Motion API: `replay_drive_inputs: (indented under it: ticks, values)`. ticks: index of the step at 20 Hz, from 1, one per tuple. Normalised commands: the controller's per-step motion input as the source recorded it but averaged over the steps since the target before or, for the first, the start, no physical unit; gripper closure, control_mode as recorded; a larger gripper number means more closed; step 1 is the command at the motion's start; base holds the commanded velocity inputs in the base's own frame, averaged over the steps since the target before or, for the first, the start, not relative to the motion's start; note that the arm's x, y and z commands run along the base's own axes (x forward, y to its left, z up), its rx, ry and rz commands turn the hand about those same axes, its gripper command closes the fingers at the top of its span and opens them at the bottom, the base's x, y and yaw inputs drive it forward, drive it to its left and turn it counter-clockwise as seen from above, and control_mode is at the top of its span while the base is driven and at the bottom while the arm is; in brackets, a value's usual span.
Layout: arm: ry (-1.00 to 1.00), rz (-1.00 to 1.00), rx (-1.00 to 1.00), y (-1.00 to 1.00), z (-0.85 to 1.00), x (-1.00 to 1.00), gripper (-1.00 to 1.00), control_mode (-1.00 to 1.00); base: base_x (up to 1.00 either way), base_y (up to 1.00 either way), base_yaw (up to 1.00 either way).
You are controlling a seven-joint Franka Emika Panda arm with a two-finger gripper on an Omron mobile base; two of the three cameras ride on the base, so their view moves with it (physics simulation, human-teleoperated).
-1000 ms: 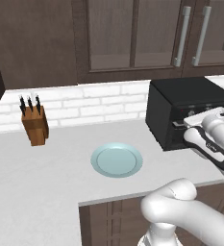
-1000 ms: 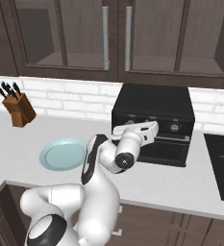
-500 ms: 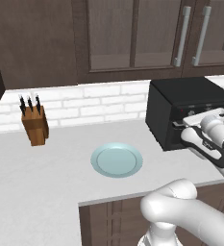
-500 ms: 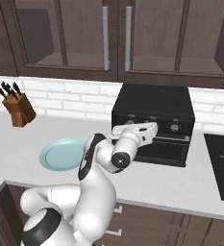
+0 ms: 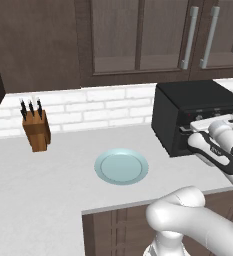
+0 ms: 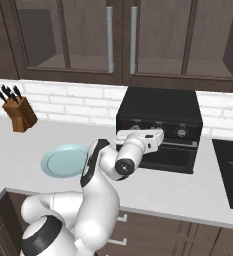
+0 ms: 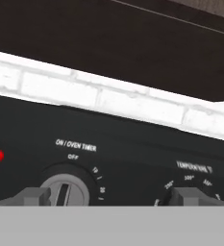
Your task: Pick up the kebab skewer and baguette bread, and place them inside the toaster oven. Close the toaster oven door and start by setting the timer.
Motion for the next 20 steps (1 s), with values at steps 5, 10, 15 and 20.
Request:
replay_drive_inputs:
  ticks: [5, 10, 15, 20]
  values:
    - [-0.02, 0.0, 0.06, -0.01, 0.0, 0.01, -1.0, -1.0, 0.0, 0.0, 0.0]
    - [-0.04, 0.0, 0.03, -0.02, 0.0, 0.06, -1.0, -1.0, 0.0, 0.0, 0.0]
    - [-0.06, 0.0, 0.0, 0.0, 0.0, 0.2, 1.0, -1.0, 0.0, 0.0, 0.0]
    - [-0.03, 0.0, 0.0, 0.0, 0.0, 0.17, 1.0, -1.0, 0.0, 0.0, 0.0]
